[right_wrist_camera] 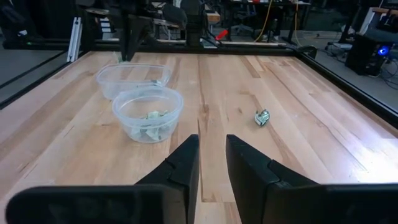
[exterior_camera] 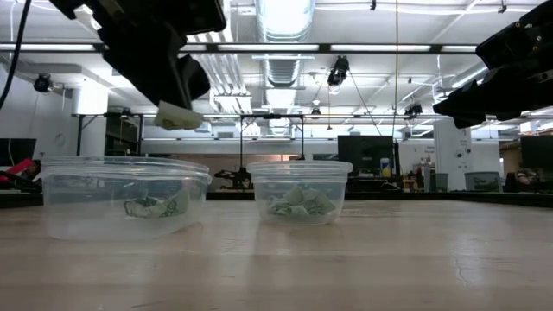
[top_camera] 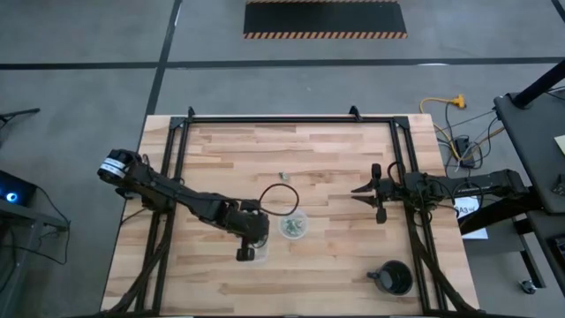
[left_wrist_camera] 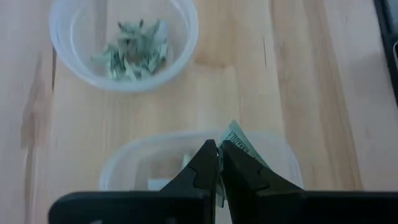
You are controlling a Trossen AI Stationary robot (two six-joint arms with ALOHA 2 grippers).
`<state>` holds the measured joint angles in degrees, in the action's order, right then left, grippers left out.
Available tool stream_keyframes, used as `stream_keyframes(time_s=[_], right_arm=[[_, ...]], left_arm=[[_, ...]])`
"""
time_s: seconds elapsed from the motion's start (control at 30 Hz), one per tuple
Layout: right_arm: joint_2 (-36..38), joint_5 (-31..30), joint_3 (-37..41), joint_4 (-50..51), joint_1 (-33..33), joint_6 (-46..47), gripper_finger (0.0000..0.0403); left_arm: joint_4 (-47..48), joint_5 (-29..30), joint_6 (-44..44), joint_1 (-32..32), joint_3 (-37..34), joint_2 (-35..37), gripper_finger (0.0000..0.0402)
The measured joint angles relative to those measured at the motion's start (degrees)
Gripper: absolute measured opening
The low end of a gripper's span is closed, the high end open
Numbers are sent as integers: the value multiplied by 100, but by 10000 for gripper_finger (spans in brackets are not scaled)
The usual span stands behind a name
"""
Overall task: Pick and place items into bin
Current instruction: Put the stevia packet into the left transparent bin
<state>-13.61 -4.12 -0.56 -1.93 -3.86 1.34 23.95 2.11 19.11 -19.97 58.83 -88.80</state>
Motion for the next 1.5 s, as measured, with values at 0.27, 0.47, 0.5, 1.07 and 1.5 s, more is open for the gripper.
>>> stream_keyframes(time_s=[0.27, 0.47, 0.5, 1.07, 1.5], right_arm=[[-4, 5, 0, 0, 0, 3, 73], [-2, 3, 0, -2, 0, 1, 81], [-2, 7, 0, -2, -2, 7, 82], [-4, 4, 0, -2, -1, 9, 68], [-4, 2, 0, -2, -2, 8, 83]], left_arm=[[904, -7, 205, -169, 262, 153, 0], [1012, -4, 318, -229, 286, 321, 0], [1008, -4, 325, -235, 286, 327, 0], [1009, -37, 464, -246, 273, 318, 0], [1010, -52, 624, -246, 264, 314, 44]])
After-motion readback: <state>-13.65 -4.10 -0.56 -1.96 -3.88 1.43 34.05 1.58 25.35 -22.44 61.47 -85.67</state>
